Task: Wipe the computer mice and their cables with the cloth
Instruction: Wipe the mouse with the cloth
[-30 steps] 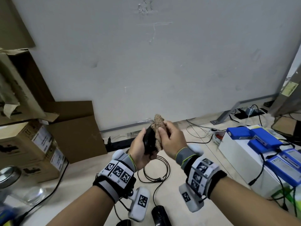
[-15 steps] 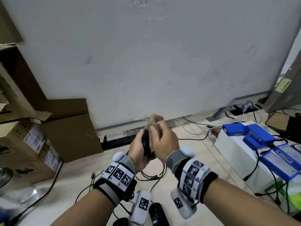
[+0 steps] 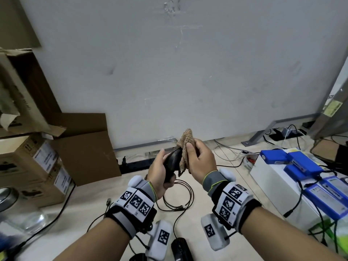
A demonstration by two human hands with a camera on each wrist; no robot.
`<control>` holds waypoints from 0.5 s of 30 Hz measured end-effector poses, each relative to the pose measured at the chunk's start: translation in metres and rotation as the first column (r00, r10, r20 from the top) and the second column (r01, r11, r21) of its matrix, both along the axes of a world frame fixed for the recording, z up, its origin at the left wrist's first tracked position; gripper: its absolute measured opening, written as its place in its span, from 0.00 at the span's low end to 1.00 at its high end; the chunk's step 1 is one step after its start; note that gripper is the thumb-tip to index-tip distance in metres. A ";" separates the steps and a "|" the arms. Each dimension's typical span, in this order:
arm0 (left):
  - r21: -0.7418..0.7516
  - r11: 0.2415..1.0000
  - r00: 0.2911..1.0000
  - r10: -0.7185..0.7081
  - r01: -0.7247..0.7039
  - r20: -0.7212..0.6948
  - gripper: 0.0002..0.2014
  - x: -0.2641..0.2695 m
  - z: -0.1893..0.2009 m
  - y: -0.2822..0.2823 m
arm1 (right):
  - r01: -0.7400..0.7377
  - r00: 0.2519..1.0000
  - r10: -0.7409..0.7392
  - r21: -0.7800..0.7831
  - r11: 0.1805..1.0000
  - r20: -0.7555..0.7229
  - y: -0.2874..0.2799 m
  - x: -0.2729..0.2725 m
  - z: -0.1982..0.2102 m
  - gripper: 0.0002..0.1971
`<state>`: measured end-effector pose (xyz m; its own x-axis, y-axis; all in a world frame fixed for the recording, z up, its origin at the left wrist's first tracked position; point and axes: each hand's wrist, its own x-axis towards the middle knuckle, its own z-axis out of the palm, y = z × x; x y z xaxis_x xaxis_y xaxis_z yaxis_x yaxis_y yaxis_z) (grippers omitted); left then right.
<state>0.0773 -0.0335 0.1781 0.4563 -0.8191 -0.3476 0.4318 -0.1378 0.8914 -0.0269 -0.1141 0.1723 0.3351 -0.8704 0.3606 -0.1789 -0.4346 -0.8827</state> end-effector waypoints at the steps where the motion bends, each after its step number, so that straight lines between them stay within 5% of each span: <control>1: 0.007 0.999 0.998 0.051 -0.051 0.021 0.21 0.000 0.000 -0.001 | -0.037 0.998 0.033 -0.064 0.997 -0.056 0.008 0.000 0.000 0.11; 4: 0.016 0.998 0.998 0.059 -0.059 0.033 0.17 0.001 -0.004 -0.006 | -0.217 0.968 0.160 -0.323 0.921 -0.193 0.040 0.001 -0.004 0.11; 7: 0.023 0.999 0.997 0.047 -0.048 0.063 0.21 0.000 -0.002 -0.003 | -0.225 0.965 0.155 -0.360 0.905 -0.213 0.036 -0.004 -0.007 0.15; 11: 0.000 1.000 0.997 0.003 -0.003 0.078 0.15 -0.004 -0.001 0.000 | 0.042 0.992 -0.047 -0.041 0.998 -0.117 -0.011 -0.004 -0.009 0.12; 15: -0.036 0.999 0.993 -0.027 0.022 -0.117 0.11 0.004 -0.001 0.004 | 0.093 0.993 -0.107 0.210 0.973 0.057 -0.024 -0.004 -0.011 0.14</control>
<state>0.0810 -0.0297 0.1772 0.3937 -0.8421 -0.3687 0.5305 -0.1194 0.8392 -0.0305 -0.1378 0.1614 0.2233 -0.9564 0.1884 -0.1491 -0.2245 -0.9630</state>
